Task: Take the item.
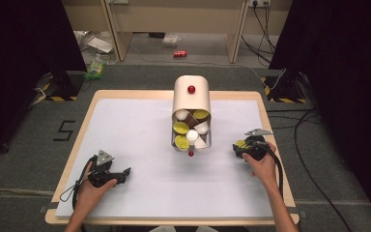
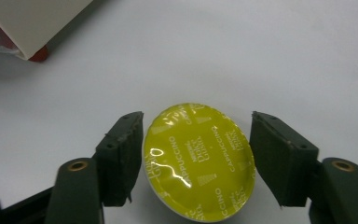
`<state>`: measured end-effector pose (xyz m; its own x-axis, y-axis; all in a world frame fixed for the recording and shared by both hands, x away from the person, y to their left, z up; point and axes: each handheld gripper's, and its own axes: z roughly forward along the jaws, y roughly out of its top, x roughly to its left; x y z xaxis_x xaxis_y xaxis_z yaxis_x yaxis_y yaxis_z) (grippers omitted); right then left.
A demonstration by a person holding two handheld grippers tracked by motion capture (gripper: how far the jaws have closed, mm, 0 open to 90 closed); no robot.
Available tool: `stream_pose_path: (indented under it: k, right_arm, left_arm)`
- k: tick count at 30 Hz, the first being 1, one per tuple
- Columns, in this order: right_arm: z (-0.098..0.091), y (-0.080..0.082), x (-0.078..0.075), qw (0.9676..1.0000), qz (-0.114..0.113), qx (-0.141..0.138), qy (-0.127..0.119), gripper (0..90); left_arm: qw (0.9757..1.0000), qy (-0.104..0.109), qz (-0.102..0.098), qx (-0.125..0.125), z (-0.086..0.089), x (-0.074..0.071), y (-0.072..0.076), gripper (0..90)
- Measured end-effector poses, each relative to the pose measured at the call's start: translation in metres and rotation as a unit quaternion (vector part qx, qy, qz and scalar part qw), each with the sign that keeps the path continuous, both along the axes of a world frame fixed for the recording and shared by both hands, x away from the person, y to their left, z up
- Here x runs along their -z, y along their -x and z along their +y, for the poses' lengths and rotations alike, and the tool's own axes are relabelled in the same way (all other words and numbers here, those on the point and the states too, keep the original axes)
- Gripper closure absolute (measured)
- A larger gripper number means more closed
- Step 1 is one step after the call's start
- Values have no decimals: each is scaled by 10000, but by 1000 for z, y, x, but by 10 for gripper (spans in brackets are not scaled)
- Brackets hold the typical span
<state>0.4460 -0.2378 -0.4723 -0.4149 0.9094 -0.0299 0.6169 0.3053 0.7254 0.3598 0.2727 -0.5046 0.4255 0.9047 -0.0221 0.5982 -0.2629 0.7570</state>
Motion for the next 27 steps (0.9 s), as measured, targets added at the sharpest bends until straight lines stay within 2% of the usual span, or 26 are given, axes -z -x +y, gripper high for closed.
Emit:
stream_pose_path:
  k: [10,27]
  right_arm:
    - [-3,4,-8,9998,-88,16,-200,259]
    - [-2,19,-22,9992,-177,-97,-335,217]
  left_arm:
    - [10000,1,-2,-1,0,0,0,134]
    - [10000,1,1,2,0,0,0,134]
